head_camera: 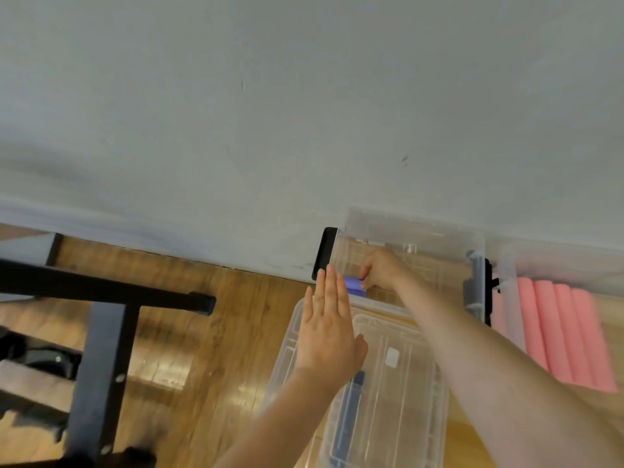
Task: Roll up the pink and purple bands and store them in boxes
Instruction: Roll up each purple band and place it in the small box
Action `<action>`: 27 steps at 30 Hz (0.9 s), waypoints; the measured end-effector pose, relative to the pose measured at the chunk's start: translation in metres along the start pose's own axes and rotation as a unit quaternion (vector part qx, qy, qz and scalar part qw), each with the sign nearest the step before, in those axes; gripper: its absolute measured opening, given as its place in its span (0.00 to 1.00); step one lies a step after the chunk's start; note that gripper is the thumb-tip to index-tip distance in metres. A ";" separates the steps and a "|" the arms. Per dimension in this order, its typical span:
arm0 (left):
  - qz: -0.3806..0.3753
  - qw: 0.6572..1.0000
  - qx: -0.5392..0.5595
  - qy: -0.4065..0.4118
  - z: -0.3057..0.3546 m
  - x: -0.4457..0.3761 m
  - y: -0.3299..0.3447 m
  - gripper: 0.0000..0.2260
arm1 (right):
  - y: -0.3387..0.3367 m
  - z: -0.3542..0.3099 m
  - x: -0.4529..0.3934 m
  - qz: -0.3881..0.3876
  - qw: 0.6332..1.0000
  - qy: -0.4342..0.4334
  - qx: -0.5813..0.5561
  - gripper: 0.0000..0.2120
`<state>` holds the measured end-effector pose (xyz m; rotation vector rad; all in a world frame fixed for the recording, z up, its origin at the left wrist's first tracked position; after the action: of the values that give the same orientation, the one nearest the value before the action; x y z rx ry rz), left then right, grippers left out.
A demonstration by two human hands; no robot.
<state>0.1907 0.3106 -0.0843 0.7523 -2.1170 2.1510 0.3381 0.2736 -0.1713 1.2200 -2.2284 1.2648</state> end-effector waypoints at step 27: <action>-0.010 1.000 -0.023 0.014 -0.002 0.007 -0.008 0.38 | -0.042 -0.011 0.126 0.163 0.965 -0.138 -0.151 0.14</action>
<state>0.1867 0.3110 -0.0745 0.7313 -2.1274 2.0841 0.2950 0.2056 -0.0650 0.9916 -2.7910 0.8437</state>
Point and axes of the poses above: each hand's wrist, its own x-axis away from the middle knuckle, its own y-axis out of the palm, z = x × y, the point moved 8 cm from there along -x, towards the middle knuckle, and after that the axes turned 8 degrees about -x, right-handed, at the moved point
